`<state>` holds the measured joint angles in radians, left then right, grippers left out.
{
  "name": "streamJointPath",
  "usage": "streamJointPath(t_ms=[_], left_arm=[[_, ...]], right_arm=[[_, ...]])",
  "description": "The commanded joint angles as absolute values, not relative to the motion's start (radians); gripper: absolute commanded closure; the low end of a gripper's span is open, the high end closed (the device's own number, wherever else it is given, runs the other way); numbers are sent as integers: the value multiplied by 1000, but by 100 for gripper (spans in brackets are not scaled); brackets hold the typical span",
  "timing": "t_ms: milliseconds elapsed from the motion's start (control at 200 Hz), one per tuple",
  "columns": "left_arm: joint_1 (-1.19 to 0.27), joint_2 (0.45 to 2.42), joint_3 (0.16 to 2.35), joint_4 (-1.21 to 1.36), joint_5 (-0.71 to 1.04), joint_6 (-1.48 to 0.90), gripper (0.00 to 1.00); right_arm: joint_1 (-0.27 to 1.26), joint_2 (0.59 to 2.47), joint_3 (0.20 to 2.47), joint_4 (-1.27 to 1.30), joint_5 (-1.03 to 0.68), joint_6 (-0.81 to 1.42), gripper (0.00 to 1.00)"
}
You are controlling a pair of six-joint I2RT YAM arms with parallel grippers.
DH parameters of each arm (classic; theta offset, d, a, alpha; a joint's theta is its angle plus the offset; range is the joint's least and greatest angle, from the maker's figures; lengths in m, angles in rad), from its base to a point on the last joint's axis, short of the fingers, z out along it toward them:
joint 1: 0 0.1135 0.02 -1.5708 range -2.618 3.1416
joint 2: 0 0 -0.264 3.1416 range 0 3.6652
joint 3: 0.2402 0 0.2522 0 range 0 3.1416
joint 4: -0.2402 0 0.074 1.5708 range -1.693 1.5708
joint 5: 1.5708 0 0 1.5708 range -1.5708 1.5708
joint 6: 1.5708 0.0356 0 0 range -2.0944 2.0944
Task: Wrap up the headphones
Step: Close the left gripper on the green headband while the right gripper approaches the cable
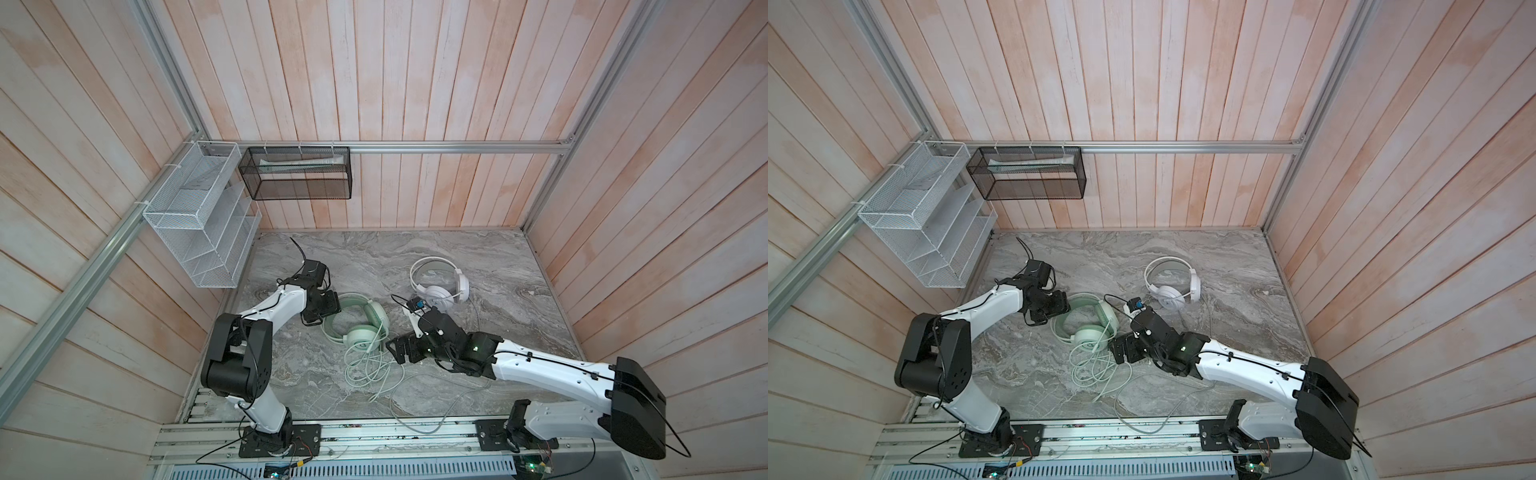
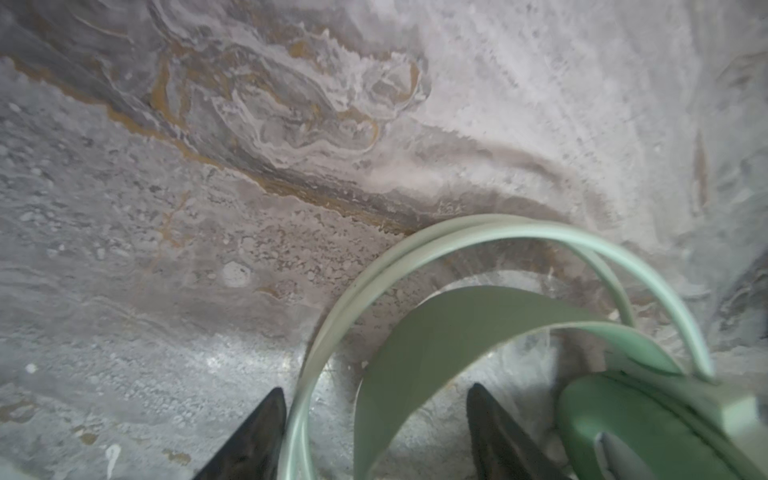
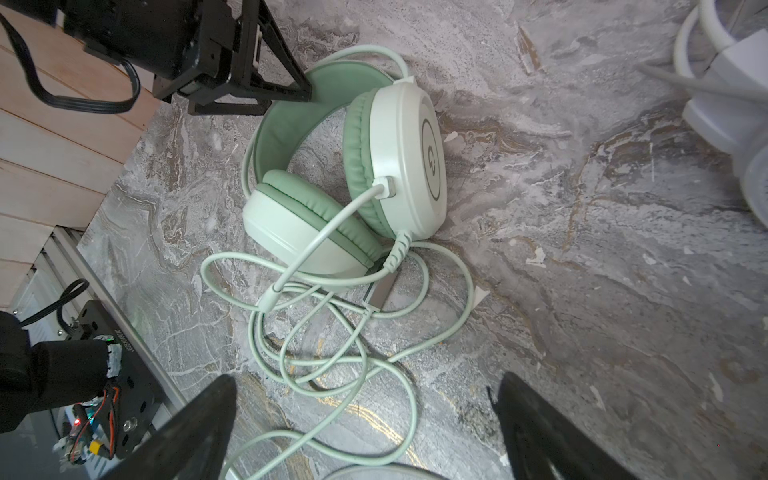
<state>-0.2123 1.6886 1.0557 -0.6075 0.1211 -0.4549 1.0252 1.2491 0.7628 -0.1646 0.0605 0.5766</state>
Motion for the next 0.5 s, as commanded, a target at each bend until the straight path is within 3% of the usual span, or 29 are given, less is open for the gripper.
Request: streamJointPath(t_ms=[0, 160, 490], left_arm=[[-210, 1718, 1071, -632, 77, -402, 31], [-219, 1750, 1064, -618, 69, -403, 35], [-219, 1805, 1055, -601, 48, -395, 59]], right_arm=[[1034, 1242, 781, -163, 87, 580, 1], [1035, 1243, 777, -163, 87, 580, 1], [1039, 1250, 773, -159, 94, 589, 2]])
